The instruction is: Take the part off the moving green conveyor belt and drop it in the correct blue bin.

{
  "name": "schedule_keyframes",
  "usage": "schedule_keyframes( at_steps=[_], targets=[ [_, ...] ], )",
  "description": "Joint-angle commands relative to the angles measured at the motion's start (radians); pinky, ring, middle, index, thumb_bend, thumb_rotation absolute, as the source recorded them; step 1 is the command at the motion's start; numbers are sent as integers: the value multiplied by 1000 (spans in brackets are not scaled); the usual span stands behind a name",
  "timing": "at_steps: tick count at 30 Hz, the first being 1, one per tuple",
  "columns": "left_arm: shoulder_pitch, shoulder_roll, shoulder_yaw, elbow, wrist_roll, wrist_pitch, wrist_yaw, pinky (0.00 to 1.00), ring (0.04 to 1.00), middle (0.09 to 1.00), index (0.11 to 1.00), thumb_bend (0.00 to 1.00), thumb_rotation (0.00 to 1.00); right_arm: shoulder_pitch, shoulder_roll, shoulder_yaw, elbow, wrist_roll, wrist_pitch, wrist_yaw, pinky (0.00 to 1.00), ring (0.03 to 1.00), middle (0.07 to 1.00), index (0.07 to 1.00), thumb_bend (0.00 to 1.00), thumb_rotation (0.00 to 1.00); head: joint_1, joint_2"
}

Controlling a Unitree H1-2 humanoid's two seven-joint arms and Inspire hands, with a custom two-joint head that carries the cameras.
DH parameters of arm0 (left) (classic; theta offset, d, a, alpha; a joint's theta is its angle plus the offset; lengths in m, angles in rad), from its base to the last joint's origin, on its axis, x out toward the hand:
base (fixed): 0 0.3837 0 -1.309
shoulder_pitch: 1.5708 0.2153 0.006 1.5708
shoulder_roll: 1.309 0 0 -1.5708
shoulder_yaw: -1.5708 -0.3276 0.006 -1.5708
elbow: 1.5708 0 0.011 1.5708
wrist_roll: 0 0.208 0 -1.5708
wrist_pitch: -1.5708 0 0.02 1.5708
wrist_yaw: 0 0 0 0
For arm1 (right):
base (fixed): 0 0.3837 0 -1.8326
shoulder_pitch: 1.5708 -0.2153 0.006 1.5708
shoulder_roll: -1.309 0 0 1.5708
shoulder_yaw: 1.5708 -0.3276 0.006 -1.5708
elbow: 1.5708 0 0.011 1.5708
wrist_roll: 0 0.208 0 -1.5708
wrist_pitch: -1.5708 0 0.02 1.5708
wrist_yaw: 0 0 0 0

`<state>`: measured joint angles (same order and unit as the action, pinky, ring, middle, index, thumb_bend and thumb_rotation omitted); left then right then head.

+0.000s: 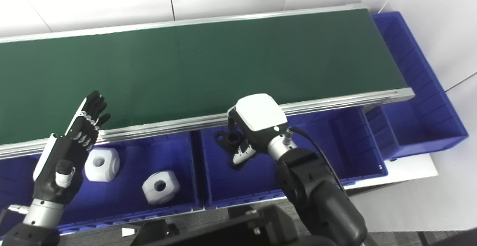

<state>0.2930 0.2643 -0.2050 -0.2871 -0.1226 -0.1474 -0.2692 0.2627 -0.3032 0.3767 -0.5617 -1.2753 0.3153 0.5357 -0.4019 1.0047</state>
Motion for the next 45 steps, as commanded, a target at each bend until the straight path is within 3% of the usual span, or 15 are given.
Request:
schedule_keyframes(
  at_steps=[1, 6, 9, 10, 11, 13, 14, 19, 24, 31, 33, 36, 37, 40, 45],
  targets=[
    [-3, -4, 3, -29, -2, -9, -9, 954, 998, 998, 993, 924, 954, 1, -3, -14, -10, -14, -50, -30, 113, 172, 263, 492, 502, 148, 6, 2],
    [0, -11, 4, -32, 6, -10, -6, 944, 995, 994, 990, 926, 952, 11, -15, -18, 44, -67, -90, -79, 99, 157, 243, 482, 502, 152, 5, 1],
    [-1, -13, 2, -27, 3, -16, -10, 946, 998, 998, 992, 921, 950, 13, -26, -17, 88, -84, -113, -132, 119, 181, 282, 491, 507, 167, 7, -2],
    [-1, -14, 2, -27, 3, -16, -10, 948, 999, 998, 993, 917, 949, 14, -29, -18, 101, -86, -118, -149, 166, 240, 347, 565, 662, 408, 9, -4],
    [0, -15, 1, -29, 2, -15, -10, 950, 999, 998, 992, 917, 947, 14, -27, -20, 112, -87, -118, -153, 268, 367, 472, 613, 797, 572, 9, -4],
    [2, -17, 0, -33, 4, -11, -10, 951, 999, 999, 992, 916, 946, 11, -23, -23, 123, -93, -117, -154, 329, 429, 534, 635, 857, 623, 14, -7],
    [3, -18, 0, -33, 5, -12, -10, 948, 998, 999, 990, 914, 946, 9, -22, -23, 125, -99, -116, -148, 446, 553, 638, 679, 923, 661, 16, -8],
    [4, -23, 2, -32, 5, -10, -16, 956, 1000, 1000, 991, 937, 945, 4, -24, -21, 122, -118, -119, -117, 751, 796, 844, 802, 1000, 766, 23, -8],
    [4, -26, 2, -33, 9, -11, -19, 960, 1000, 1000, 993, 943, 946, 4, -22, -24, 117, -123, -116, -82, 792, 827, 893, 829, 1000, 791, 31, -11],
    [-1, -32, -2, -12, 12, -26, -26, 957, 1000, 1000, 987, 920, 942, 6, -28, -26, 115, -110, -127, -87, 764, 817, 874, 833, 1000, 824, 45, -20],
    [0, -36, -6, -6, 19, -30, -26, 956, 1000, 1000, 986, 930, 941, 16, -28, -40, 113, -30, -153, -168, 701, 770, 832, 804, 1000, 793, 61, -25],
    [6, -49, -12, -3, 35, -30, -21, 953, 997, 996, 978, 965, 931, 48, -3, -99, 110, 258, -295, -394, 507, 623, 716, 727, 984, 741, 114, -32],
    [8, -54, -14, 0, 45, -36, -17, 951, 993, 994, 974, 975, 929, 59, 15, -117, 96, 359, -340, -445, 472, 585, 687, 708, 924, 718, 136, -36],
    [14, -67, -22, 13, 76, -57, -9, 943, 987, 987, 966, 989, 937, 85, 67, -149, 67, 601, -432, -518, 482, 591, 674, 694, 805, 693, 184, -55],
    [25, -85, -41, 9, 122, -50, -10, 990, 999, 998, 964, 1000, 958, 159, 238, -162, 37, 958, -519, -605, 601, 681, 737, 746, 689, 760, 241, -90]
  ],
)
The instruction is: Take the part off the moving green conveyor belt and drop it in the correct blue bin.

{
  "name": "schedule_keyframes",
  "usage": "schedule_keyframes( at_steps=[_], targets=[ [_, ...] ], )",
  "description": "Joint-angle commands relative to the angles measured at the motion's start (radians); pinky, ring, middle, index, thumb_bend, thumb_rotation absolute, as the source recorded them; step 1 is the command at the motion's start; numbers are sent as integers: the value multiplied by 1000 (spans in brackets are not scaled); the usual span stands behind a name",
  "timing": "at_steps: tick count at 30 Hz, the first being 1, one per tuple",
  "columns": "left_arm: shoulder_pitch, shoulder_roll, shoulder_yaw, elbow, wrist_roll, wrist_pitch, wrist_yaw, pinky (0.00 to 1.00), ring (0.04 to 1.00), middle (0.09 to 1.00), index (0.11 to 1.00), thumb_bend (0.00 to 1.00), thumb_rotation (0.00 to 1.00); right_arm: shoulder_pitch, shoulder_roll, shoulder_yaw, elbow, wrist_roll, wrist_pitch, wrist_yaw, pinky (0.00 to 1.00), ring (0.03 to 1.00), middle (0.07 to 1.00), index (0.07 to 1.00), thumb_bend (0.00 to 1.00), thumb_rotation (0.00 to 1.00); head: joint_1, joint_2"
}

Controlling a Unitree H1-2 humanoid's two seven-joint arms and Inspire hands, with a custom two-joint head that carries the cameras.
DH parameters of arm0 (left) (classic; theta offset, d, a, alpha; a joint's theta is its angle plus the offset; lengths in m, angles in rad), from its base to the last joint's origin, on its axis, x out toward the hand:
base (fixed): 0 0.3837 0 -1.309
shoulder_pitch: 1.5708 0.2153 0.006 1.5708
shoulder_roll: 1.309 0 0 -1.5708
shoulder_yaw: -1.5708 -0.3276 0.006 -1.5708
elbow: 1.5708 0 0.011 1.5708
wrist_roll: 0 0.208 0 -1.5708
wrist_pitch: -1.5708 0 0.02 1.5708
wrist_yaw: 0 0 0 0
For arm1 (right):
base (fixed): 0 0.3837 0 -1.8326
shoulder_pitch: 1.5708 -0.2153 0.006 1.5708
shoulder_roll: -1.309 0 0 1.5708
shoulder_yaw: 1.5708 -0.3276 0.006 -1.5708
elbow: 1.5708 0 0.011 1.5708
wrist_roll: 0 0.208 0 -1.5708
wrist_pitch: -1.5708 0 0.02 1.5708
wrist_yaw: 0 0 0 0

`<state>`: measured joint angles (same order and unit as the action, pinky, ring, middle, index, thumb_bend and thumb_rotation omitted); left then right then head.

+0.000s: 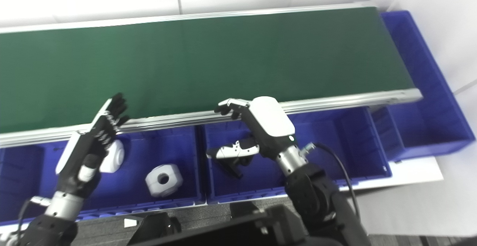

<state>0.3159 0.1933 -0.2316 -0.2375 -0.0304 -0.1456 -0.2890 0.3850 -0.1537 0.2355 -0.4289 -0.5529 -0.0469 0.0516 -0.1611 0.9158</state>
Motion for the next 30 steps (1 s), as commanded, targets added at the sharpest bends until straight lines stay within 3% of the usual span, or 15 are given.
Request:
schedule_keyframes(
  at_steps=[1, 6, 10, 16, 24, 30],
  targets=[
    [4, -17, -18, -35, 38, -61, 10, 993, 1000, 999, 964, 1000, 959, 52, 117, -22, -95, 288, -171, -131, 618, 691, 750, 755, 665, 753, 9, -9],
    [18, -34, -36, 7, 72, -120, 21, 989, 1000, 1000, 969, 986, 961, 116, 191, -41, -10, 478, -286, -144, 727, 768, 833, 851, 663, 809, 51, -55],
    [32, -52, -44, 73, 102, -202, 34, 968, 1000, 999, 969, 949, 967, 150, 172, -63, 83, 530, -399, -115, 745, 784, 835, 873, 703, 882, 91, -155],
    [40, -65, -55, 147, 138, -280, 55, 913, 981, 991, 957, 963, 984, 147, 144, -86, 192, 561, -423, -85, 737, 784, 827, 850, 757, 909, 107, -243],
    [38, -56, -62, 176, 135, -317, 57, 912, 981, 986, 953, 953, 969, 130, 119, -62, 272, 461, -423, -147, 687, 745, 804, 821, 806, 917, 89, -274],
    [44, -55, -62, 171, 133, -307, 55, 915, 987, 988, 951, 989, 963, 119, 74, -14, 295, 414, -423, -211, 676, 732, 800, 808, 825, 916, 85, -266]
  ],
)
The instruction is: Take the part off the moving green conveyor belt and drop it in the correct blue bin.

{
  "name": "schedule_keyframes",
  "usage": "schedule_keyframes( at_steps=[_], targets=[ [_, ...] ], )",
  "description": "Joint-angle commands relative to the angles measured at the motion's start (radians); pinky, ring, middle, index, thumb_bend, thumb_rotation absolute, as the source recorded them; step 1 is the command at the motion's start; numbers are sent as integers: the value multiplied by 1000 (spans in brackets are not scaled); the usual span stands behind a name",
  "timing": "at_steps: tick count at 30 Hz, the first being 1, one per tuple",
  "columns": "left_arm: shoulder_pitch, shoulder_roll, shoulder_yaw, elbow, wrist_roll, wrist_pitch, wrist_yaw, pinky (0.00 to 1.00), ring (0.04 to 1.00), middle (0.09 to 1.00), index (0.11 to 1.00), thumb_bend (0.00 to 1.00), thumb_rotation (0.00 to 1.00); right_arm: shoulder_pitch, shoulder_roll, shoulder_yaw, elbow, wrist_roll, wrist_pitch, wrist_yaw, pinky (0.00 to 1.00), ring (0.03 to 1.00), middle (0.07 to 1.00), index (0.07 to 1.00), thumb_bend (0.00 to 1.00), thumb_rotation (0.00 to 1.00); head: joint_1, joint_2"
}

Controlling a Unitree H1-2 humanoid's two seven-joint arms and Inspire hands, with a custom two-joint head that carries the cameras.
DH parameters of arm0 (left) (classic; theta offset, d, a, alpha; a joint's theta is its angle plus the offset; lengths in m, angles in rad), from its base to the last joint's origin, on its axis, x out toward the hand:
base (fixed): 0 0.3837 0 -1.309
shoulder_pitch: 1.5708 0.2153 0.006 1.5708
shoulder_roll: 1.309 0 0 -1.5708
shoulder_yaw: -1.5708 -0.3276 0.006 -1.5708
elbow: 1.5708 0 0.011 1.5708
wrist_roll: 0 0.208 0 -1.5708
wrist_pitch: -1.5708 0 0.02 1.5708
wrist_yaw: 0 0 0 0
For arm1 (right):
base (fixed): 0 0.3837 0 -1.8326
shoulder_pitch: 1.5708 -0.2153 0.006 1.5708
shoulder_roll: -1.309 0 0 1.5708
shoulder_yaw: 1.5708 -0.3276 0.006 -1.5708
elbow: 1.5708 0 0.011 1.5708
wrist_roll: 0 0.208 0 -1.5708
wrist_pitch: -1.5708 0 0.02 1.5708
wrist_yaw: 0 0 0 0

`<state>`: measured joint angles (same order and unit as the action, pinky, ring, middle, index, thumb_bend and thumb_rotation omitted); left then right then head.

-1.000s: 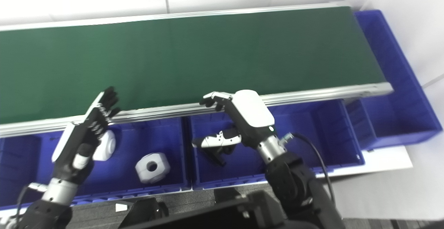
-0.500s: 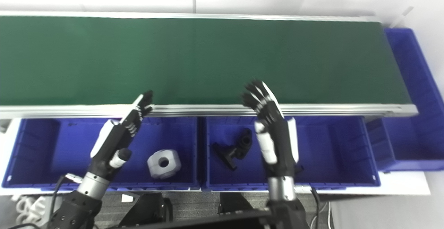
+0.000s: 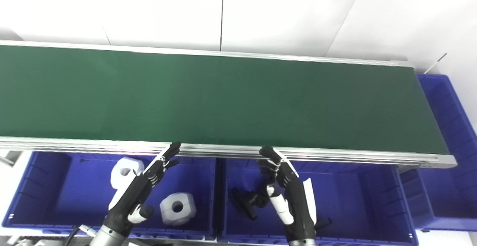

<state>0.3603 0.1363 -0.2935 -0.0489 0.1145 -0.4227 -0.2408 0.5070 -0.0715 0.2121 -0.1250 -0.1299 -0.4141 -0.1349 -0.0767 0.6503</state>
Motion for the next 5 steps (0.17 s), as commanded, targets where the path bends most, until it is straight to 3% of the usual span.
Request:
schedule_keyframes(
  at_steps=[1, 5],
  targets=[
    [0, 4, 0, -21, -12, -30, 6, 915, 987, 988, 952, 991, 962, -8, -15, 20, -5, -17, -56, -36, 675, 732, 800, 809, 826, 915, -10, 12],
    [2, 11, 4, -38, -16, -27, 5, 917, 983, 989, 955, 982, 968, -18, -35, 56, -6, -34, -56, -66, 668, 732, 799, 809, 827, 902, -31, 35]
  ],
)
